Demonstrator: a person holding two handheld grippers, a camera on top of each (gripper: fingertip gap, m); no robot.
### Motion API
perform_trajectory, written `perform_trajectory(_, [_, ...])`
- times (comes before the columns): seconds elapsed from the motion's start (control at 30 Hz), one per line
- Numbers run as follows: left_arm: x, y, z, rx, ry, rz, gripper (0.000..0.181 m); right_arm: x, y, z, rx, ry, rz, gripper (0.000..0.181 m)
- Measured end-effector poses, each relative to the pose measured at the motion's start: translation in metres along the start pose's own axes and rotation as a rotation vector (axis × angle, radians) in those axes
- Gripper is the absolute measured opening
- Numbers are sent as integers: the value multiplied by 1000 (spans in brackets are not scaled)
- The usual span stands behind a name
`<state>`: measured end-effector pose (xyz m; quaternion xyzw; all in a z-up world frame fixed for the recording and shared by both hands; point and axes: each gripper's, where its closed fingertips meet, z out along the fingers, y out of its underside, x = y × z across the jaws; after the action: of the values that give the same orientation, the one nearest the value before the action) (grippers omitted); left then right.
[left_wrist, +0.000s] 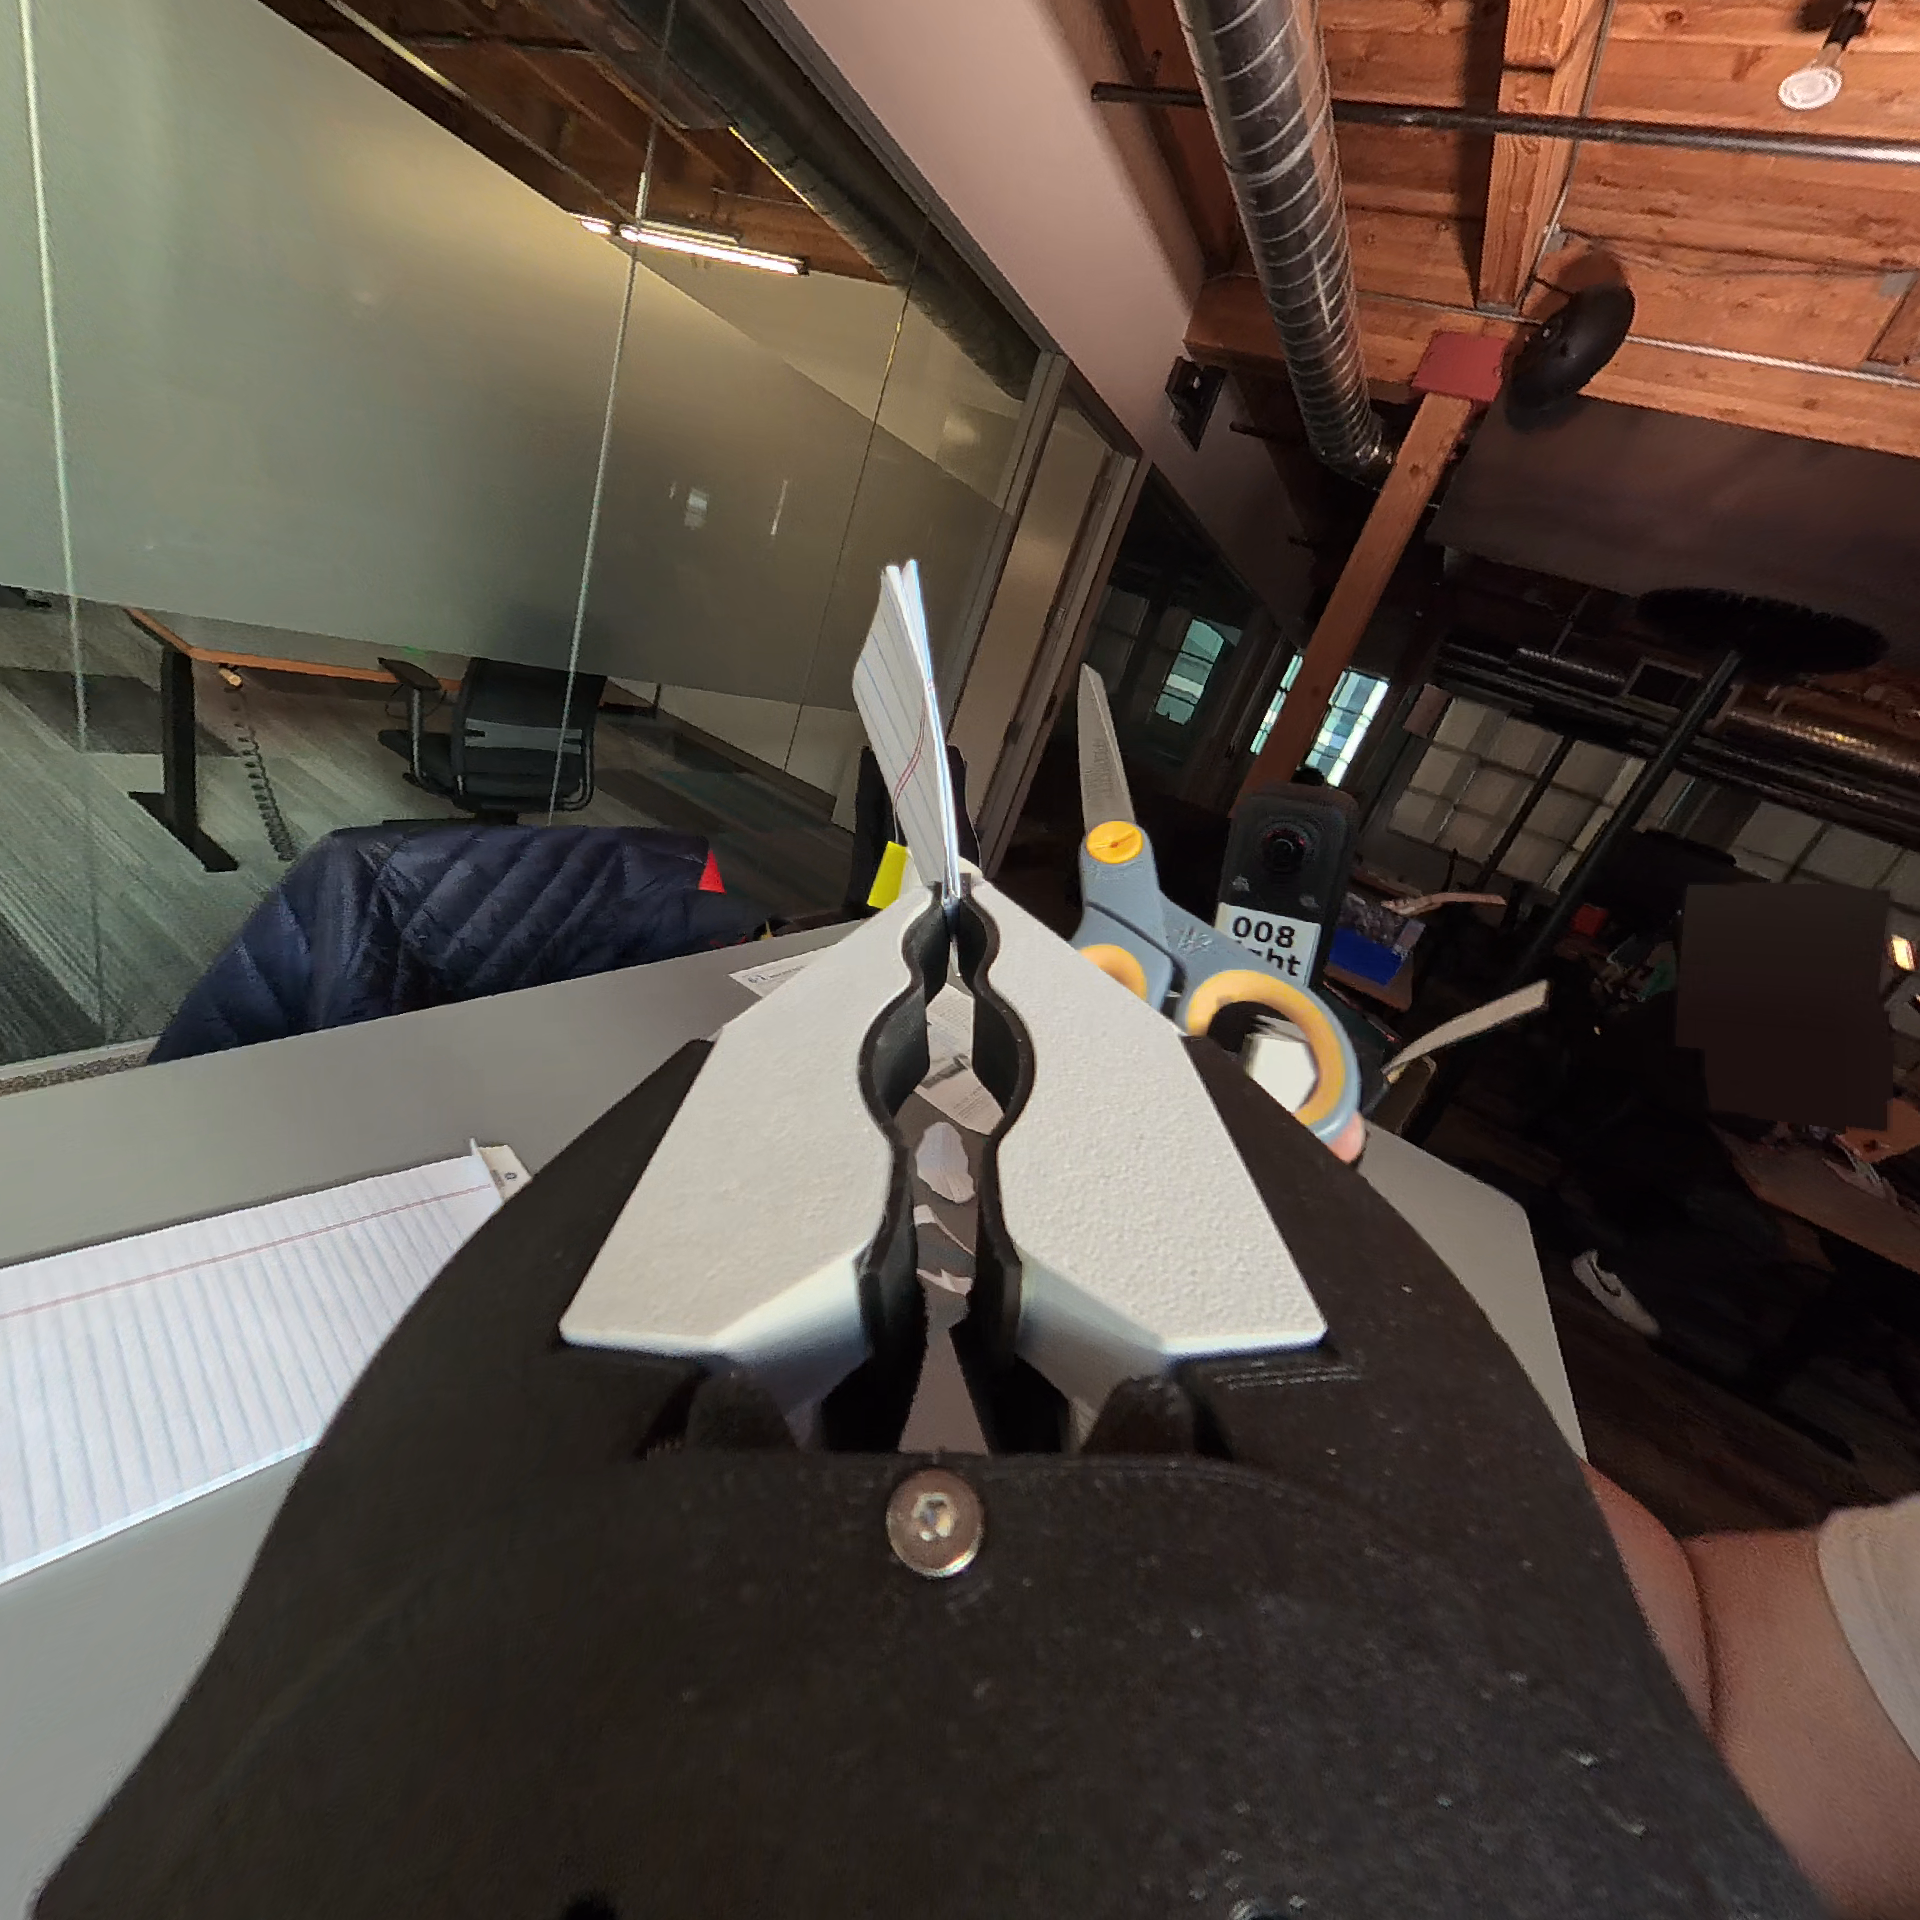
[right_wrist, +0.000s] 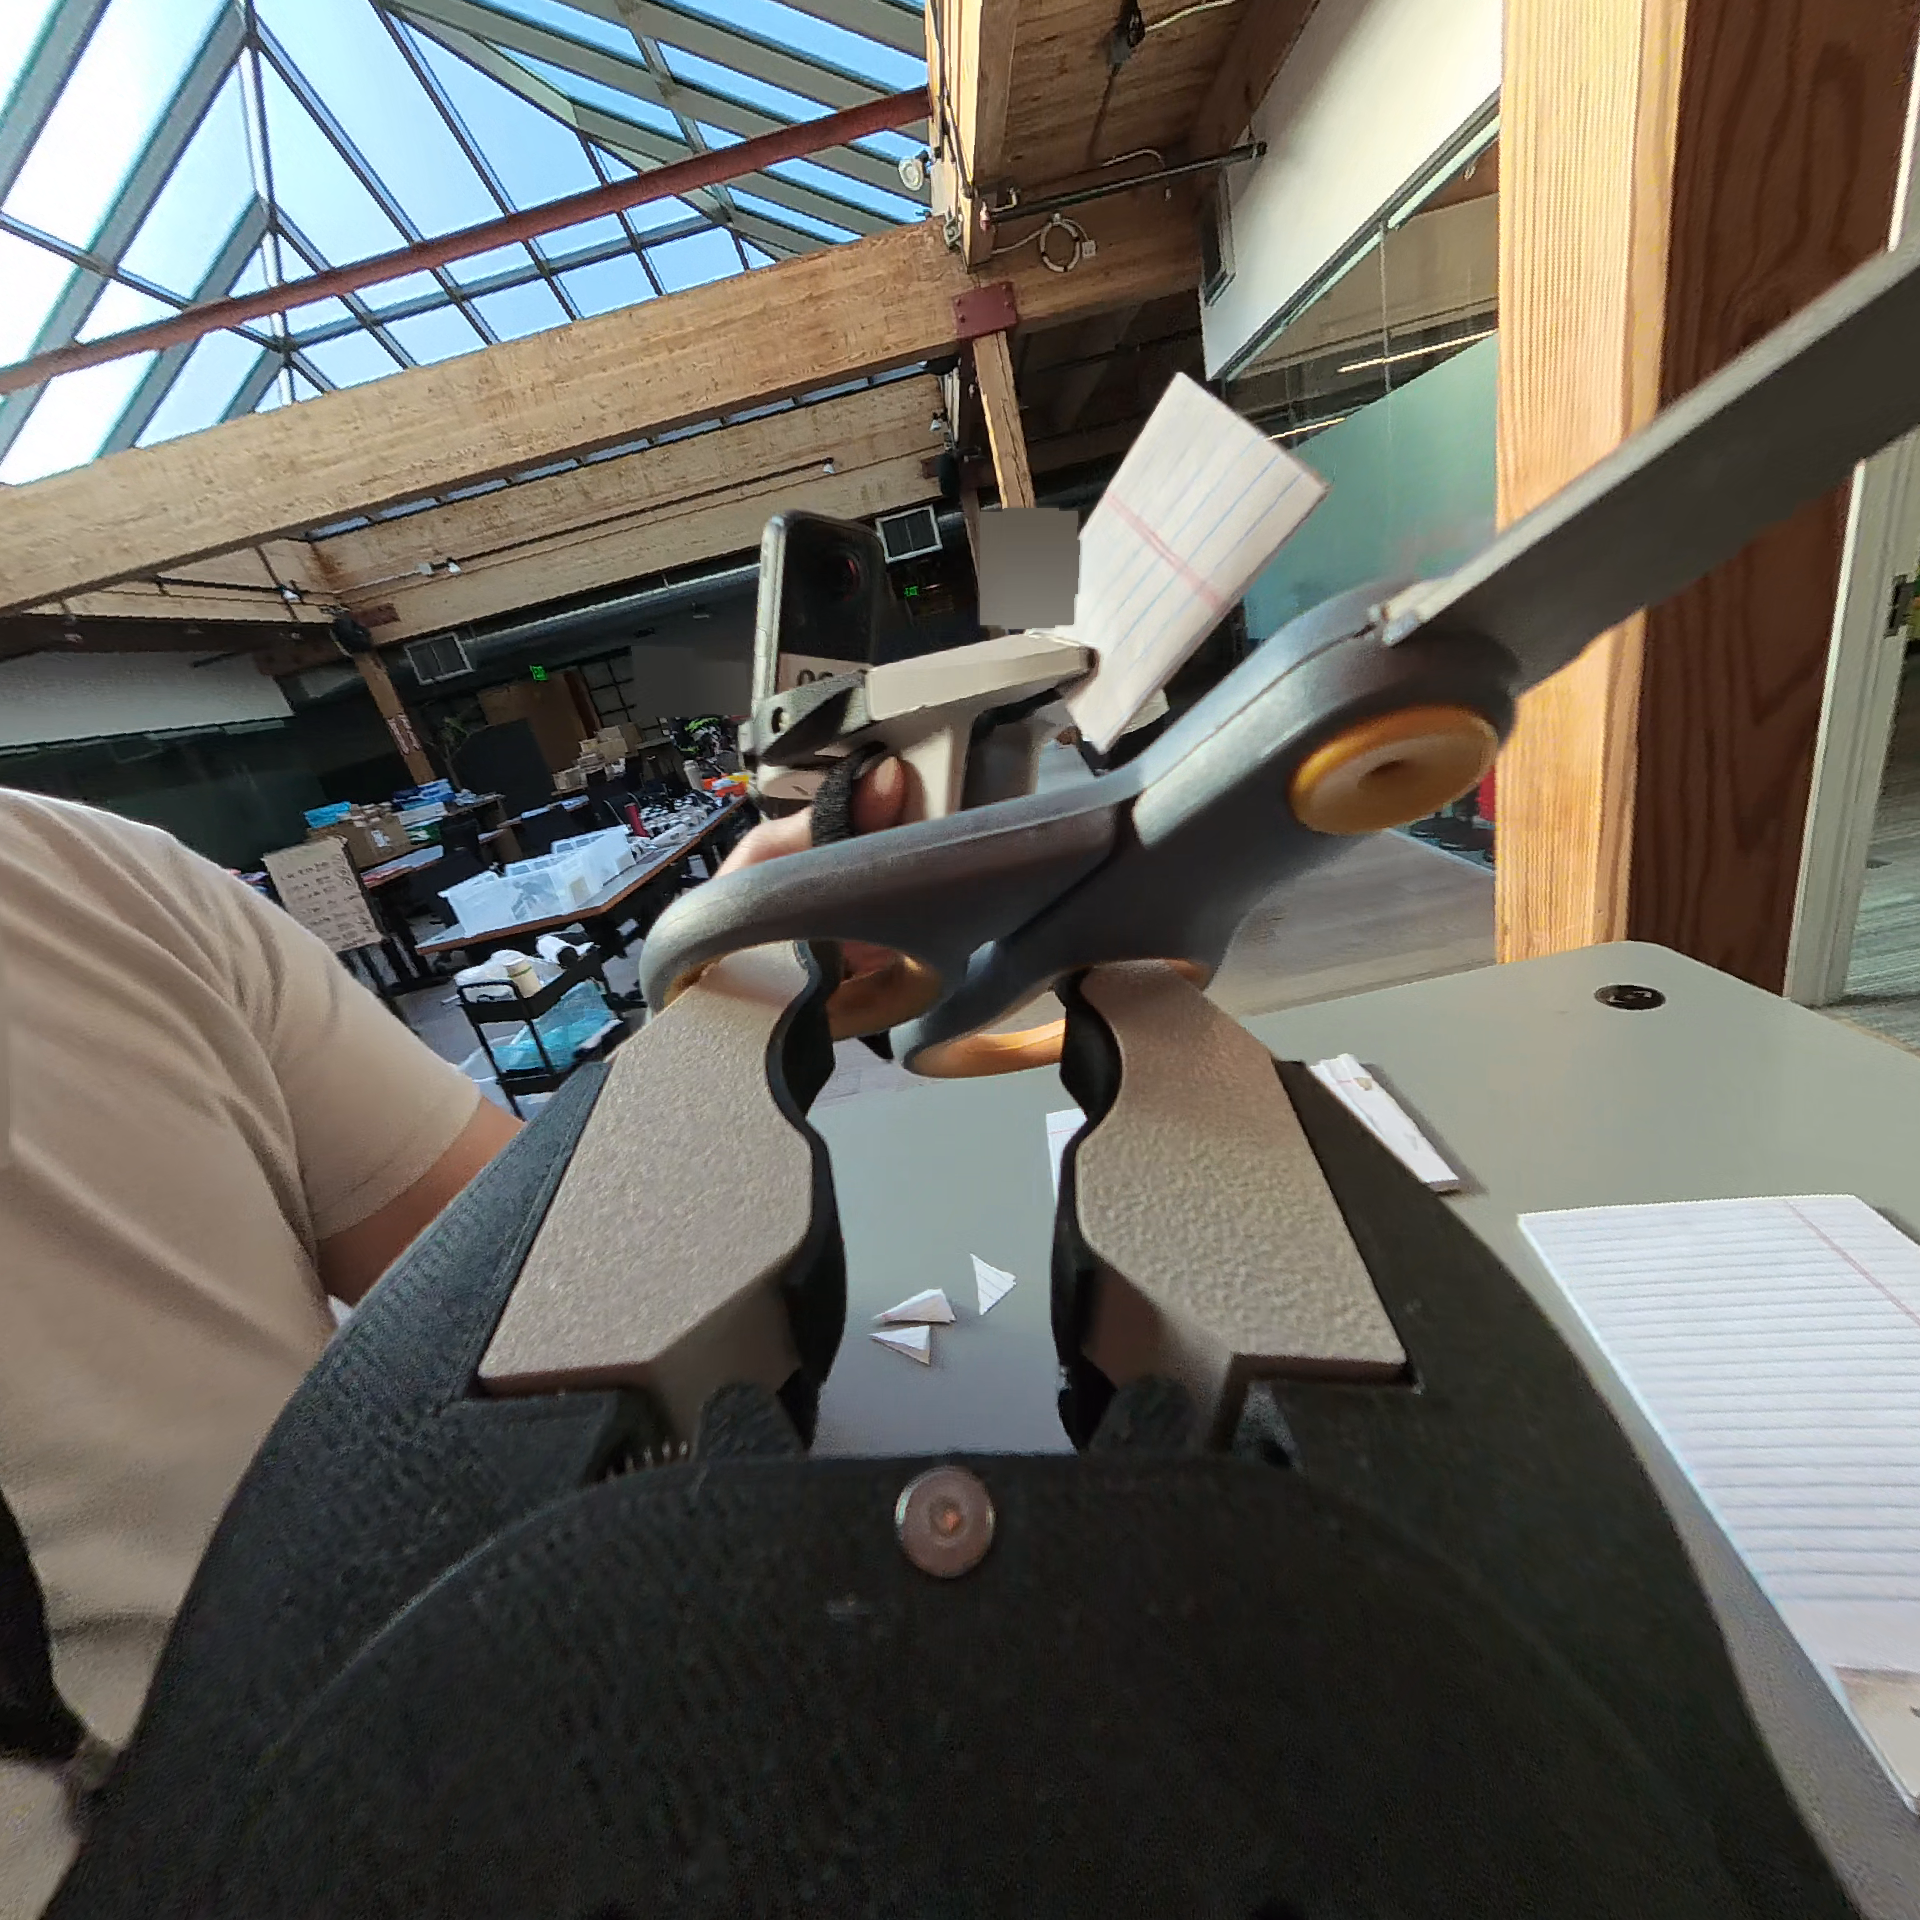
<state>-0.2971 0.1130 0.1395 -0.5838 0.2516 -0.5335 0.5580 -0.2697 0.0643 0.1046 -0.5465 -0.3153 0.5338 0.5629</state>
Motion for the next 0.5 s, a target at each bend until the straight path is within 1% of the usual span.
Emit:
perform_trajectory(0.03, [-6,-2,-2,17,-2,-28,0,-2,1,2,2,-25,18,39])
perform_trajectory(0.1, [-5,-2,-4,-24,56,-71,0,-3,4,5,-9,-55,46,38])
perform_trajectory(0.2, [-6,-11,-9,0,45,-45,0,-3,6,9,-19,-58,44,39])
perform_trajectory(0.37, [12,-7,-5,-20,152,-139,0,-15,1,13,11,-133,84,38])
perform_trajectory(0.5, [20,-12,-7,-5,144,-105,0,-19,-2,13,23,-148,92,39])
